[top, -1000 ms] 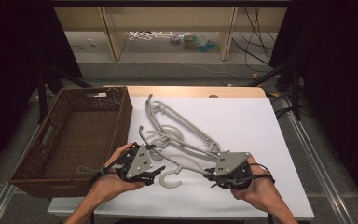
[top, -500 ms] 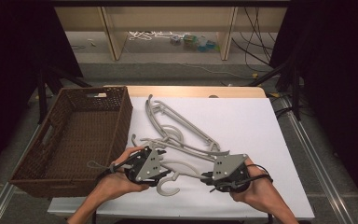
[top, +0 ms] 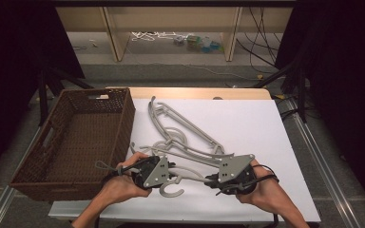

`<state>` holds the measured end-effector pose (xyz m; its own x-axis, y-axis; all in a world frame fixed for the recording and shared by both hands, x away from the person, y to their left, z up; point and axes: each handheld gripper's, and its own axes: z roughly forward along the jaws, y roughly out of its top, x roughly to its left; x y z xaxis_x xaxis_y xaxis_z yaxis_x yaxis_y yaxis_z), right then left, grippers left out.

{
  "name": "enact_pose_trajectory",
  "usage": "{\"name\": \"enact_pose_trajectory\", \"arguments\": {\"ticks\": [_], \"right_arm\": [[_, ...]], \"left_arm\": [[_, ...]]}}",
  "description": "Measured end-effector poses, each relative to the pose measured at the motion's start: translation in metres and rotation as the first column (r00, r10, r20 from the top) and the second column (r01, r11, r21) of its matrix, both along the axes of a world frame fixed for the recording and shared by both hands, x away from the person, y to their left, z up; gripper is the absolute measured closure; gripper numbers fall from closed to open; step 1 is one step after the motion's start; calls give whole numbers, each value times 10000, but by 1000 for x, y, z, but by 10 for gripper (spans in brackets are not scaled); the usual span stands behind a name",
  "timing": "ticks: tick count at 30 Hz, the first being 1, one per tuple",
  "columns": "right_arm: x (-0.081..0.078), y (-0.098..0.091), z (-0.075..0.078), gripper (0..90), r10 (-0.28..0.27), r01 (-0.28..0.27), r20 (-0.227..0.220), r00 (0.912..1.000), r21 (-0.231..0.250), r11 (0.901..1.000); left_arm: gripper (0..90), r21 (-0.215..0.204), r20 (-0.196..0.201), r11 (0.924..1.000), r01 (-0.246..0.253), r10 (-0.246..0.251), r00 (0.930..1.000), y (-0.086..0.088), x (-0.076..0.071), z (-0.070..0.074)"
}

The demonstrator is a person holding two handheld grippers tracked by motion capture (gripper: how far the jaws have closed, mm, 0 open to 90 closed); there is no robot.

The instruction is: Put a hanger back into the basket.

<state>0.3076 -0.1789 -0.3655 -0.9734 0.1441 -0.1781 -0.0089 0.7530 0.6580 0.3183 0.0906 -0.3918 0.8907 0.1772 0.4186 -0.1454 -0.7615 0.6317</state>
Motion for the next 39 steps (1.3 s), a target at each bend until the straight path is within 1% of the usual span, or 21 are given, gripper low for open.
{"name": "enact_pose_trajectory", "arguments": {"ticks": [4,5,6,9,10,13,14,17,20,24,26,28,29,30,31,32,34,35,36,38,39], "right_arm": [[5,-7,6,812,164,-167,118,9998,284,9995],[5,-7,6,812,164,-167,118,9998,284,9995],[9,-12,10,799,277,-286,157,9995,619,9977],[11,-16,14,794,378,-391,204,9991,715,9967],[11,-17,14,788,403,-415,189,9990,723,9965],[16,-20,13,764,252,-278,297,9992,935,9952],[17,-21,13,765,168,-193,285,9995,913,9956],[21,-23,10,743,-66,27,545,9985,711,9975],[21,-21,10,719,-214,189,393,9990,628,9978],[23,-22,14,556,-1292,1258,286,9912,983,9872],[22,-24,18,449,-1941,1872,464,9799,1230,9746],[21,-27,23,375,-2775,2613,639,9586,1901,9464],[21,-28,24,357,-3146,2951,647,9470,2116,9317],[21,-28,24,357,-3146,2951,647,9470,2116,9317],[20,-30,25,343,-3360,3130,704,9392,2260,9224],[17,-33,26,329,-3687,3389,784,9262,2548,9057],[15,-35,26,312,-4027,3632,812,9117,2987,8825],[13,-36,26,311,-4134,3712,789,9071,3131,8742],[12,-36,26,308,-4243,3774,827,9017,3281,8660],[8,-36,26,304,-4319,3825,731,8989,3496,8553],[8,-36,26,304,-4319,3825,731,8989,3496,8553]], "left_arm": [[703,-238,-224,9997,56,-62,9997,0,1,6],[703,-331,-447,9994,79,-93,9990,0,2,8],[720,-639,-823,9979,80,-133,9965,-1,2,9],[730,-780,-1079,9969,79,-163,9940,-2,3,9],[733,-930,-1478,9956,93,-231,9887,-2,5,8],[755,-1434,-2089,9897,-33,-270,9776,-2,5,7],[769,-1671,-2575,9859,-23,-414,9654,-2,5,8],[785,-1546,-2625,9880,-53,-359,9643,-4,3,8],[787,-1677,-2930,9856,-230,-275,9557,-4,4,7],[792,-1672,-3041,9826,-810,268,9523,2,8,9],[792,-1790,-3128,9765,-1196,587,9480,7,11,10],[793,-2044,-3373,9646,-1666,904,9371,14,15,11],[793,-2044,-3373,9646,-1666,904,9371,14,15,11],[793,-2071,-3419,9607,-1851,1062,9337,17,17,12],[793,-2182,-3486,9557,-1976,1128,9305,20,17,13],[793,-2338,-3647,9462,-2236,1279,9223,25,18,15],[793,-2376,-3717,9429,-2335,1339,9187,28,19,16],[793,-2449,-3702,9386,-2431,1412,9181,30,20,18],[793,-2641,-3841,9235,-2783,1639,9086,35,21,21],[793,-2864,-3973,9118,-2943,1665,9025,40,23,24],[793,-2864,-3973,9118,-2943,1665,9025,40,23,24]]}}
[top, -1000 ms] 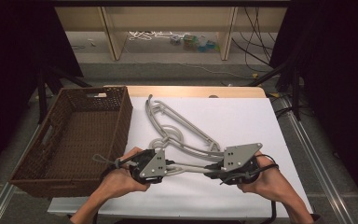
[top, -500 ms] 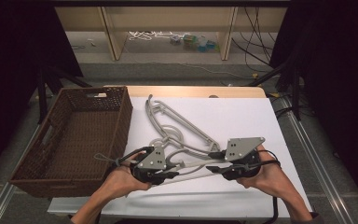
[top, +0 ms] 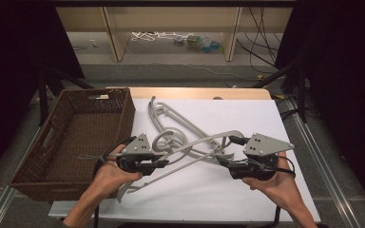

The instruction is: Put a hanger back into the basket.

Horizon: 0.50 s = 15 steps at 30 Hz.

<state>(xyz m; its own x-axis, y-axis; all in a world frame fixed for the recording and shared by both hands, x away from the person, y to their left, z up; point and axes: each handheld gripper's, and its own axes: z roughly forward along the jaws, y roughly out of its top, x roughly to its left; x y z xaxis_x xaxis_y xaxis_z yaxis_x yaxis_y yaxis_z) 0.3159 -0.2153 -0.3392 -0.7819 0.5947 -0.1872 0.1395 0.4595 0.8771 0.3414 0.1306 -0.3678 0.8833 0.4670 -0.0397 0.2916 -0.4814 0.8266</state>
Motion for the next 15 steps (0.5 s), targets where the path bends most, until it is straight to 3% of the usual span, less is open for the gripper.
{"name": "enact_pose_trajectory", "arguments": {"ticks": [2,3,5,8,10,13,15], "right_arm": [[-4,0,0,298,46,-49,74,10000,422,9991],[-6,1,0,293,11,-18,113,9999,569,9984],[-10,3,-3,281,72,-76,57,10000,616,9981],[-14,6,-9,275,152,-150,-34,9999,580,9982],[-16,7,-14,270,271,-262,-150,9995,539,9982],[-18,7,-18,262,248,-238,-150,9996,639,9977],[-20,6,-24,256,325,-304,-361,9988,576,9979]], "left_arm": [[793,-486,-190,9978,-445,436,9989,7,2,5],[793,-503,-212,9976,-480,470,9987,9,2,8],[793,-627,-237,9964,-566,552,9982,10,2,11],[793,-893,-193,9930,-768,754,9970,12,1,29],[793,-1127,-362,9909,-741,704,9969,14,3,37],[793,-1137,-394,9897,-865,825,9958,16,4,45],[793,-1348,-543,9859,-989,923,9943,23,5,59]]}}
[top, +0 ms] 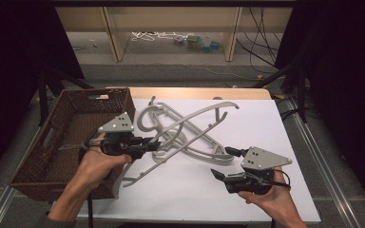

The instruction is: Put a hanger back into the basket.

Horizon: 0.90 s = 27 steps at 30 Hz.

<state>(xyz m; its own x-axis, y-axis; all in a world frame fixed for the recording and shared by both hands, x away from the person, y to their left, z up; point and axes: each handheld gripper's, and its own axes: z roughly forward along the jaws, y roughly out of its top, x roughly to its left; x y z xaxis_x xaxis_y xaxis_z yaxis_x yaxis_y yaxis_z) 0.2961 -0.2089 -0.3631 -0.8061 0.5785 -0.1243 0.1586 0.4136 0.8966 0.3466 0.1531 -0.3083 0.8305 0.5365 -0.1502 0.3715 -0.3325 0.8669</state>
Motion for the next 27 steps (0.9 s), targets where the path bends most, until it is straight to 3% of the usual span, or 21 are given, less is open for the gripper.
{"name": "enact_pose_trajectory", "arguments": {"ticks": [3,4,6,8,13,20,22,23,24,25,27], "right_arm": [[-1,0,-9,256,90,-91,-288,9995,-34,10000],[-1,0,-9,256,90,-91,-288,9995,-34,10000],[0,-1,-16,256,145,-149,-475,9988,-83,9999],[1,-1,-21,255,74,-73,-520,9986,22,10000],[1,-1,-27,250,-21,32,-544,9985,191,9998],[2,-1,-33,230,-42,53,-753,9972,146,9999],[3,-1,-34,230,-49,60,-766,9970,143,9999],[3,-1,-36,227,-46,59,-820,9966,159,9999],[3,0,-37,226,-55,74,-805,9967,221,9997],[3,-1,-37,224,-49,63,-818,9966,165,9998],[4,-1,-37,223,-74,84,-841,9964,118,9999]], "left_arm": [[793,-344,-18,9993,-136,136,9999,10,3,14],[793,-344,-18,9993,-136,136,9999,10,3,14],[793,-228,406,9987,-453,462,9981,24,7,29],[793,-372,282,9970,-685,696,9972,33,10,36],[793,-185,523,9921,-1244,1252,9908,55,16,45],[793,-239,750,9669,-2539,2550,9640,104,32,43],[793,-239,790,9633,-2673,2684,9601,110,34,42],[793,-158,904,9571,-2892,2894,9529,120,36,40],[793,-158,904,9571,-2892,2894,9529,120,36,40],[793,-17,1052,9508,-3097,3081,9455,130,39,37],[793,101,1304,9479,-3183,3144,9403,140,43,32]]}}
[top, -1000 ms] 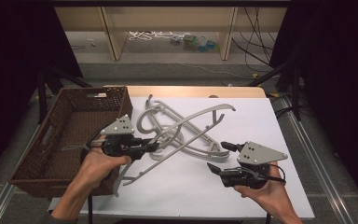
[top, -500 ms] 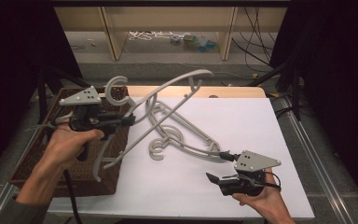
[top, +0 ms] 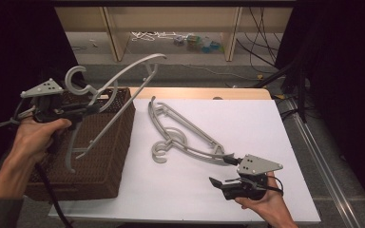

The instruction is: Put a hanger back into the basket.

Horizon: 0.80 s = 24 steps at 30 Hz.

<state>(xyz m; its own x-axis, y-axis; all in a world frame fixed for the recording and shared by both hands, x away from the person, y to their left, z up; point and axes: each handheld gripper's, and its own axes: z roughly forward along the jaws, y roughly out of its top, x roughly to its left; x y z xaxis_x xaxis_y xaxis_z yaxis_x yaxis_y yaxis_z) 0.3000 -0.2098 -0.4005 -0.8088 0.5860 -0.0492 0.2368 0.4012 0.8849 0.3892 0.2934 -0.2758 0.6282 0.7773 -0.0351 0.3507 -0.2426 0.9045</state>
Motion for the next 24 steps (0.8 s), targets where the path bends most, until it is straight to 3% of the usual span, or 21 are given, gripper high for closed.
{"name": "enact_pose_trajectory", "arguments": {"ticks": [5,12,24], "right_arm": [[0,1,-1,223,107,-107,-87,9999,-13,9999],[2,2,-4,224,47,-47,-139,9999,-13,10000],[3,0,-6,223,-5,3,-217,9998,-97,10000]], "left_arm": [[793,-63,-118,9985,-536,535,9985,24,3,-12],[793,-58,-282,9968,-798,796,9964,47,3,-28],[793,727,-689,9930,-929,980,9928,75,1,-55]]}}
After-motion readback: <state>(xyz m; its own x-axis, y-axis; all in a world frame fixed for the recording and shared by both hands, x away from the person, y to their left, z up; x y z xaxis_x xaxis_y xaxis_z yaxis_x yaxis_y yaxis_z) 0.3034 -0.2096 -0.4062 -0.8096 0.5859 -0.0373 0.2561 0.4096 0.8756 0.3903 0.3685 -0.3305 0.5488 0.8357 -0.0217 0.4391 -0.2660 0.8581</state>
